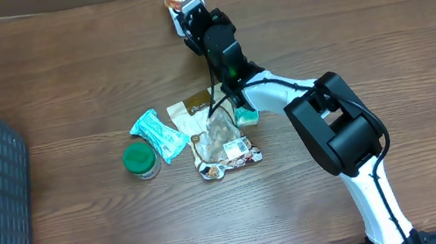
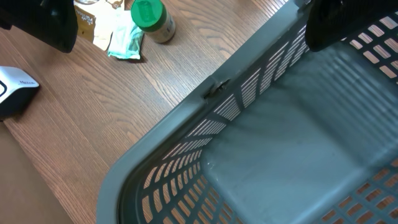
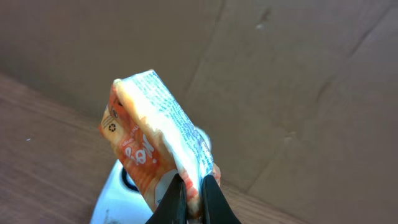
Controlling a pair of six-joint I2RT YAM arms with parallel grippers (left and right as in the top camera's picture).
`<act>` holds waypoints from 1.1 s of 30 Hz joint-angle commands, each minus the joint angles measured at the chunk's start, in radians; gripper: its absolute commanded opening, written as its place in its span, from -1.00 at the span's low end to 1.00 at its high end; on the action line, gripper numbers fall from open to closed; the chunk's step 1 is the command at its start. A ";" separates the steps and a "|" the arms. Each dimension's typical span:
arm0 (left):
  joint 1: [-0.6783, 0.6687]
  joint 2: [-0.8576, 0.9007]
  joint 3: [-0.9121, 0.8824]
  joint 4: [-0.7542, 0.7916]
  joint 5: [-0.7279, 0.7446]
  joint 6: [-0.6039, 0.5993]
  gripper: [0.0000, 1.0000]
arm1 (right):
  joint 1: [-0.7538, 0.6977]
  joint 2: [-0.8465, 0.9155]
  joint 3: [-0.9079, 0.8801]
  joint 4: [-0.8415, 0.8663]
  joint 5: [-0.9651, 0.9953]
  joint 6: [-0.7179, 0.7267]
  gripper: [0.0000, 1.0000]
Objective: Scan the item barcode
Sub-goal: 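Hold the orange box in front of the white scanner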
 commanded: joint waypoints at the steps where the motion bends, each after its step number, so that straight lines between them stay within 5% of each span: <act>1: -0.007 -0.002 -0.002 -0.002 0.006 0.015 1.00 | 0.030 0.020 0.017 0.050 0.065 -0.070 -0.92; 11: -0.007 -0.002 -0.002 -0.002 0.006 0.015 0.99 | 0.087 0.020 0.023 0.121 0.055 -0.221 -0.92; 23: -0.007 -0.002 -0.002 -0.002 0.006 0.015 0.99 | 0.078 0.016 0.352 -0.483 0.016 -0.032 -0.93; 33: -0.007 -0.002 -0.002 -0.002 0.006 0.015 0.99 | -0.005 0.035 0.452 -0.560 -0.021 -0.006 -0.92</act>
